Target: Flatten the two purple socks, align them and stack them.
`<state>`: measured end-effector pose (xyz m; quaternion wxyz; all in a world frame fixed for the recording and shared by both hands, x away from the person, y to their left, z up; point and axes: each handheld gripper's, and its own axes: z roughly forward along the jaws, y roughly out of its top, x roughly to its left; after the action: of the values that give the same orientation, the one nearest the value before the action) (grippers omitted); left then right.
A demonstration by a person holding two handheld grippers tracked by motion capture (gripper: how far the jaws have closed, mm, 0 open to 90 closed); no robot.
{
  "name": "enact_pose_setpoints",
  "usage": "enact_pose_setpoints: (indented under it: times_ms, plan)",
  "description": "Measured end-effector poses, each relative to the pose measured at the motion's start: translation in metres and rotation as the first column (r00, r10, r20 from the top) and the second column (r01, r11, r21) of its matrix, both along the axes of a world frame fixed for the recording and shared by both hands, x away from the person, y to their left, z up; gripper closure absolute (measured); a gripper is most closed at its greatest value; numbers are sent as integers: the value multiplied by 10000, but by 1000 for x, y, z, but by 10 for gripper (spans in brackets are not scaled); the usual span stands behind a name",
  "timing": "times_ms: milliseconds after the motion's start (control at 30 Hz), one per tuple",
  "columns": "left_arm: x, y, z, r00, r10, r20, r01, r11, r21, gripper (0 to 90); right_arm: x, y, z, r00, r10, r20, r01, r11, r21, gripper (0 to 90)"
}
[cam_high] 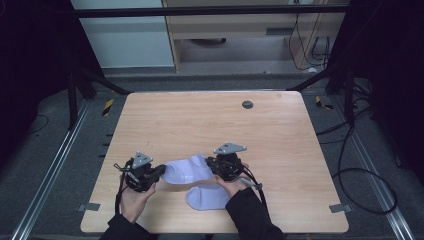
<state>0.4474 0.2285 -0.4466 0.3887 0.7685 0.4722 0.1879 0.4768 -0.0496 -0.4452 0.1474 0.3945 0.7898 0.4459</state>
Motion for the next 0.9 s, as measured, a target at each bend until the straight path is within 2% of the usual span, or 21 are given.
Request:
enact_pose_setpoints:
  times_ms: [167,433,600,900]
  plan:
    - [-6,-13,4,9990,-442,-42,442,9990,35,876,-12,-13,9,9999,141,60,-140,9998,-119,854]
    - [-18,-32,8,9945,-1044,-35,1044,9944,135,877,-31,-39,12,10000,33,-22,-33,9998,-200,852]
    - [-24,-44,6,9897,-1418,-193,1423,9895,251,876,-46,-54,6,9998,-38,-183,33,9995,-299,851]
    - [-33,-63,-5,9778,-2033,-503,2061,9768,579,877,-61,-70,-6,9985,-25,-540,1,9990,-444,851]
